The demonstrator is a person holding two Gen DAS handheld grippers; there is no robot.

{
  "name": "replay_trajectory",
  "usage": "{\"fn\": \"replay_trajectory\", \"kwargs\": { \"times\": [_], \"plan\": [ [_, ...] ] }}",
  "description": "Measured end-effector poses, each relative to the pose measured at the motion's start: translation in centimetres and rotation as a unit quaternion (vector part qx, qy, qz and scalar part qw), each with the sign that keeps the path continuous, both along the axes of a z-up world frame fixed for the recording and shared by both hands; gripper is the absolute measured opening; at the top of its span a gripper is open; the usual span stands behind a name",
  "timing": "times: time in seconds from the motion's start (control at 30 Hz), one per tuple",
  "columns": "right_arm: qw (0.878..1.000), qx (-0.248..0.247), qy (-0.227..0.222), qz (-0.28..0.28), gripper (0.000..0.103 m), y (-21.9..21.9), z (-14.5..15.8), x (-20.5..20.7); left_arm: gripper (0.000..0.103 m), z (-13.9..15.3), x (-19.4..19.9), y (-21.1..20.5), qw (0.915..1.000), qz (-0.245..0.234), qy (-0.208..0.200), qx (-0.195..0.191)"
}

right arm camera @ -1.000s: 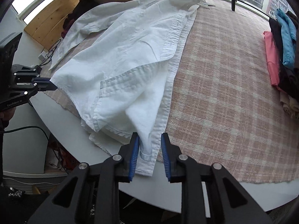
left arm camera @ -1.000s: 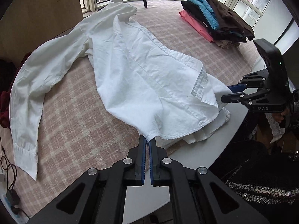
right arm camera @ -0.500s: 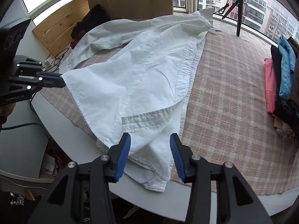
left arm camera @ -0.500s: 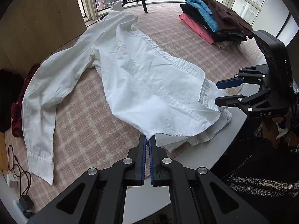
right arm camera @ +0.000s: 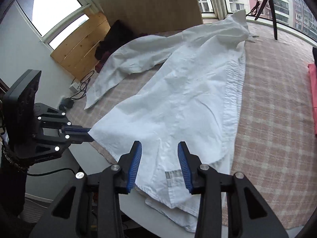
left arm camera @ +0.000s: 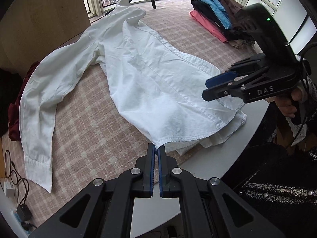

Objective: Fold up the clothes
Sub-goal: 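Grasp the shirt hem with the right gripper and lift it toward the collar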

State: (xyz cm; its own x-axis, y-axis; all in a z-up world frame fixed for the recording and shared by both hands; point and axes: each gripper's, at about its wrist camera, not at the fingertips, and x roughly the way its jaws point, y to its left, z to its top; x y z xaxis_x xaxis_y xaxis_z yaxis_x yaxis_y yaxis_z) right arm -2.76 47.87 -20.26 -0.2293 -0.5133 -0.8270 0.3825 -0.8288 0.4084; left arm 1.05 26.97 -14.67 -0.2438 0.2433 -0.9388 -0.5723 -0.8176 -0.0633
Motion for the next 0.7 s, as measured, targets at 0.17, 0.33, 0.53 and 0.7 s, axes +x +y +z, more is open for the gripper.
{"fn": "replay_trajectory", "kwargs": {
  "times": [0.17,0.33,0.53,0.7],
  "plan": [
    [0.996,0.049,-0.038,-0.067,0.034,7.5,-0.9,2.9,0.003,-0.1,-0.2,-0.9,0.9999,0.007,-0.001,0.008],
    [0.994,0.04,-0.023,-0.096,0.039,11.0,-1.4,4.2,0.003,-0.9,-0.4,-0.8,0.9999,0.007,-0.012,0.008],
    [0.996,0.023,-0.066,-0.057,0.014,8.8,-5.1,3.3,0.003,-0.3,-0.8,-0.5,0.9999,0.002,-0.009,0.007],
    [0.995,-0.063,-0.047,-0.058,0.003,9.9,-0.7,2.5,0.003,2.7,-1.9,-0.1,0.9995,-0.001,0.028,0.015]
  ]
}}
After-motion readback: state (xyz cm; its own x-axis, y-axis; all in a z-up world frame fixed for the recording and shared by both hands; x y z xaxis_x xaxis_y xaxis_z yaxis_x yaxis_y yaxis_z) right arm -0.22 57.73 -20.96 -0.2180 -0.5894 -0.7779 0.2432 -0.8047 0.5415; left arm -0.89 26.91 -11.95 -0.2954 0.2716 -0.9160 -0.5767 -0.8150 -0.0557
